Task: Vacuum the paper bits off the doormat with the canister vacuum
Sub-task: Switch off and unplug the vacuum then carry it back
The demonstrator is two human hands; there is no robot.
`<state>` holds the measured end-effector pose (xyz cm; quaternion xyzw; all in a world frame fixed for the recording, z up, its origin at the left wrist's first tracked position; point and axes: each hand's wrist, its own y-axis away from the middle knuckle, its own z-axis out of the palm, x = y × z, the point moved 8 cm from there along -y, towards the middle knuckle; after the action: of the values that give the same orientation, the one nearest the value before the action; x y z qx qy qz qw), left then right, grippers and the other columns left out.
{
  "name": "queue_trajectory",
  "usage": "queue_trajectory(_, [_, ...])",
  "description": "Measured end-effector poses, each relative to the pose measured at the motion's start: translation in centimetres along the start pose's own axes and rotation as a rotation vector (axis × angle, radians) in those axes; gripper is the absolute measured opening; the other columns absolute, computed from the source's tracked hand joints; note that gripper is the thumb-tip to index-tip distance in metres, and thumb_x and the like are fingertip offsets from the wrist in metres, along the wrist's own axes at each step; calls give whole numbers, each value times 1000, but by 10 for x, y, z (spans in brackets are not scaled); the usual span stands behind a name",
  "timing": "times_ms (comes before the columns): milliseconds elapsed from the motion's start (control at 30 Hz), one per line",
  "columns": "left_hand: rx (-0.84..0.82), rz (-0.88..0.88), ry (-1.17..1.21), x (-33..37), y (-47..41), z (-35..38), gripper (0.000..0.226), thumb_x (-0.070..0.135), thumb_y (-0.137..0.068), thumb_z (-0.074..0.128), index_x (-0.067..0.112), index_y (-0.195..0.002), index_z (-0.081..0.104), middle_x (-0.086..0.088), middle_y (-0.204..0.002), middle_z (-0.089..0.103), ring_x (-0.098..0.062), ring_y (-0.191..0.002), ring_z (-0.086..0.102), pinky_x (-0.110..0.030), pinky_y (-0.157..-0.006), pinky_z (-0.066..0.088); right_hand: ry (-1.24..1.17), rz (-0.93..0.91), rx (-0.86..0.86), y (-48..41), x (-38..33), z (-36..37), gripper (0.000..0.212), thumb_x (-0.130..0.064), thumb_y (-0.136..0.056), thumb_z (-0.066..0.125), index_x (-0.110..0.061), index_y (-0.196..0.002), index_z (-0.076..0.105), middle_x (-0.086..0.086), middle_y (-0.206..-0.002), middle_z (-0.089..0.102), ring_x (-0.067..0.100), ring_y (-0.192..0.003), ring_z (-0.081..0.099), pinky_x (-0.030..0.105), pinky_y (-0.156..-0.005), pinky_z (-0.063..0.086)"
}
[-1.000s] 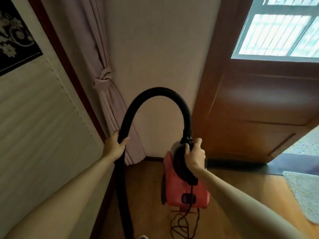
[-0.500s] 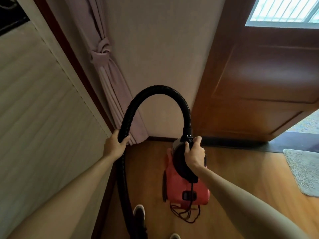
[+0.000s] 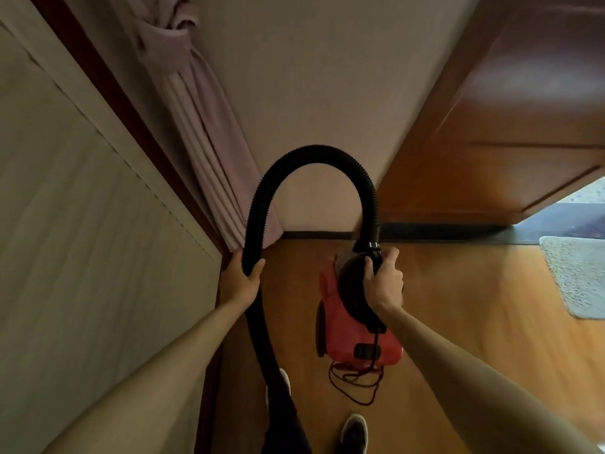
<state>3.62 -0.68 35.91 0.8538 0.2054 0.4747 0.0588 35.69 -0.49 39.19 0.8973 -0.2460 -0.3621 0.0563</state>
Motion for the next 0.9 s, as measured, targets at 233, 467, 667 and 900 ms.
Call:
queue_trajectory(233, [16, -40, -13, -49, -33, 33, 42, 41, -99, 53, 15, -132, 51, -1, -115, 65, -18, -92, 62, -23, -66, 44, -30, -8, 21, -34, 5, 51, 24, -28, -102, 47, -9, -113, 37, 0, -72, 53, 18, -55, 52, 36, -50, 49])
queue_trajectory(467, [28, -89, -1, -104, -65, 77, 35, 40, -100, 52, 20, -128, 51, 7, -104, 62, -10, -81, 61, -15, -58, 40, -15, 4, -9, -76, 34, 112, 22, -30, -102, 46, -11, -108, 36, 0, -74, 55, 26, -61, 57, 52, -57, 58])
queue_trajectory(667, [84, -79, -28, -149, -90, 114, 38, 38, -99, 55, 14, -128, 51, 8, -102, 61, -8, -82, 60, -10, -59, 39, -3, -11, -33, -109, 74, 166, 20, -29, -101, 46, -14, -111, 37, 1, -84, 56, 29, -73, 63, 54, -62, 59])
queue_trajectory(900, [118, -86, -70, -214, -118, 151, 34, 39, -99, 54, 14, -122, 52, 13, -92, 58, 8, -68, 52, -10, -55, 38, 31, -41, -85, -151, 128, 230, 20, -26, -102, 45, -12, -116, 38, -4, -84, 52, 8, -64, 53, 24, -49, 47])
